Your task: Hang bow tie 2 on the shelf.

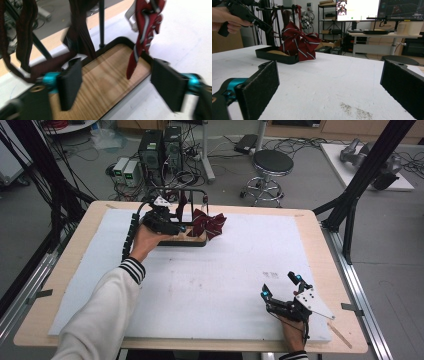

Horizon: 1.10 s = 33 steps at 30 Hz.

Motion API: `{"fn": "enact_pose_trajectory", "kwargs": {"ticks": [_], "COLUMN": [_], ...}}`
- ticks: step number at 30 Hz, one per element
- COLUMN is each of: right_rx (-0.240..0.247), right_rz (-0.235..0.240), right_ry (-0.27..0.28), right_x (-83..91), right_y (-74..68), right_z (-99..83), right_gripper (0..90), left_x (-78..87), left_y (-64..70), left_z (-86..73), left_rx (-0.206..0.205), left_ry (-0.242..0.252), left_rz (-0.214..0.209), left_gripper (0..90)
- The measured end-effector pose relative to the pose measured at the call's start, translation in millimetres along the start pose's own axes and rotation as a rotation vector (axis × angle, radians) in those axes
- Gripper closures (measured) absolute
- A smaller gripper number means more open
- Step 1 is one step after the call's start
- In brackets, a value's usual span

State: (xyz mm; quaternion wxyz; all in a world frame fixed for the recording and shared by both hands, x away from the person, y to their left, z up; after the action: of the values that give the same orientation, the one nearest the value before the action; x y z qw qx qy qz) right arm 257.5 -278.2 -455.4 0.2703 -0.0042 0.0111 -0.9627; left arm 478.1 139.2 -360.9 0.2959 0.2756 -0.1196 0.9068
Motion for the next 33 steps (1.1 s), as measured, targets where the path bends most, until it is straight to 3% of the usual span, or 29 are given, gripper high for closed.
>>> {"fn": "enact_pose_trajectory", "kwargs": {"ticks": [2,8,11,13,18,23,28,33], "right_rx": [-0.002,-0.001,0.004,0.008,0.012,0.019,0.033,0.029], "right_rz": [-0.004,-0.006,-0.006,-0.004,0.0,-0.011,-0.014,-0.022], "right_ry": [-0.001,-0.002,-0.002,-0.001,-0.007,-0.011,-0.015,-0.014], "right_x": [-0.4,-0.5,-0.6,-0.8,-0.6,-1.6,-2.0,-1.6], "right_y": [0.1,0.0,0.1,0.2,-0.9,-1.0,-2.4,-2.9], "right_z": [0.0,0.1,0.0,0.1,0.1,0.3,0.4,0.3], "right_gripper": [1.2,1.2,1.2,1.2,1.2,1.2,1.2,1.2], "left_x": [5.8,34.2,54.8,70.1,107.7,136.2,151.2,157.4], "left_y": [-2.6,-11.2,-15.3,-18.2,-22.7,-22.9,-27.0,-21.3], "left_z": [-2.4,-18.3,-31.7,-42.6,-79.6,-128.7,-169.4,-197.8], "left_rx": [-0.013,-0.024,-0.055,-0.055,-0.039,-0.009,0.084,0.082], "left_ry": [0.029,0.148,0.21,0.258,0.359,0.441,0.507,0.54], "left_rz": [-0.008,-0.051,-0.042,-0.034,-0.006,0.056,0.106,0.125], "left_gripper": [15.4,15.0,15.0,15.0,15.0,15.0,15.0,14.9]}}
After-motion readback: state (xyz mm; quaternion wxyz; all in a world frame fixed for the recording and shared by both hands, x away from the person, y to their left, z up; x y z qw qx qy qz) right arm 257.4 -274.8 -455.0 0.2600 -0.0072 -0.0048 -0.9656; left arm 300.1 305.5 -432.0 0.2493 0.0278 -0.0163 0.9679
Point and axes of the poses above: each handheld gripper's, and its own axes: x roughly backward along the jaws, z roughly out of its top, y roughly to its right, the point moved 1 cm from there along -x, roughly forward along the jaws, and after that the axes turned 5 degrees about z, right-handed, at the moved point
